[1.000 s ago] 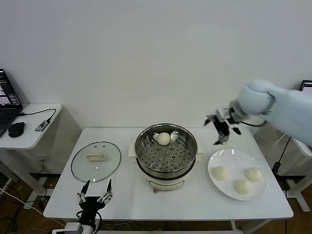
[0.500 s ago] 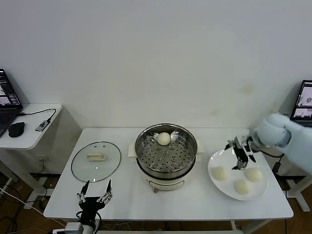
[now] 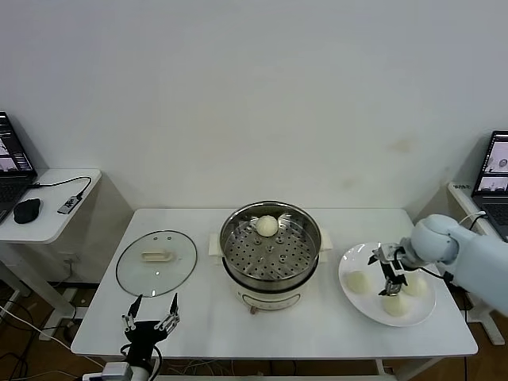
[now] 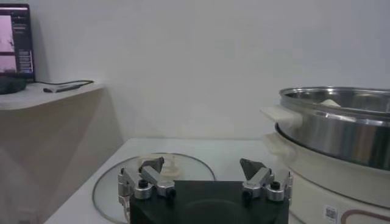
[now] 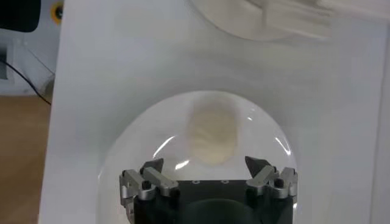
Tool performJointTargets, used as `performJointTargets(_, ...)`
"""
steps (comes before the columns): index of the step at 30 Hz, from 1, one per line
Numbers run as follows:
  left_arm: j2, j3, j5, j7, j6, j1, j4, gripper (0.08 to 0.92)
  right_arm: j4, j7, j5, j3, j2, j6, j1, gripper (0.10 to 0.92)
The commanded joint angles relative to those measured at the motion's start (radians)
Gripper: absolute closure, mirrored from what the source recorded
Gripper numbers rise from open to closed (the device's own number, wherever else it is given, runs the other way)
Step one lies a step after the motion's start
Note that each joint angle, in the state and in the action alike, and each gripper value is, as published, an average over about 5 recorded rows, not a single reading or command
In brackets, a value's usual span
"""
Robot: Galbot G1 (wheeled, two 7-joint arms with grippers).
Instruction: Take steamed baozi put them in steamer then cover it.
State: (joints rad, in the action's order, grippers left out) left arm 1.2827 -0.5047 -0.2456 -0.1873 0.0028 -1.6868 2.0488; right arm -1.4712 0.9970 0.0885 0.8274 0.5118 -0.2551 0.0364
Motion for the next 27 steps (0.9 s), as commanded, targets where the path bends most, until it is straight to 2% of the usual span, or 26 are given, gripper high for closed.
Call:
performJointTargets(1,0.001,-0.001,0.000,0.000,-0.001,0.000,-0.003,0.177,0.096,-0.015,0.042,-0.040,0.095,0.007,0.066,0.203)
performJointTargets(10,0.004,-0.003,0.000,0.000,-0.003,0.008,-0.014,0.177,0.175,-0.027,0.078,-0.041,0.180,0.023,0.066,0.211)
performJointTargets(27,0.012,0.000,0.000,0.002,-0.003,0.011,-0.018,0.177,0.183,0.004,0.106,-0.043,0.184,0.016,0.073,0.357)
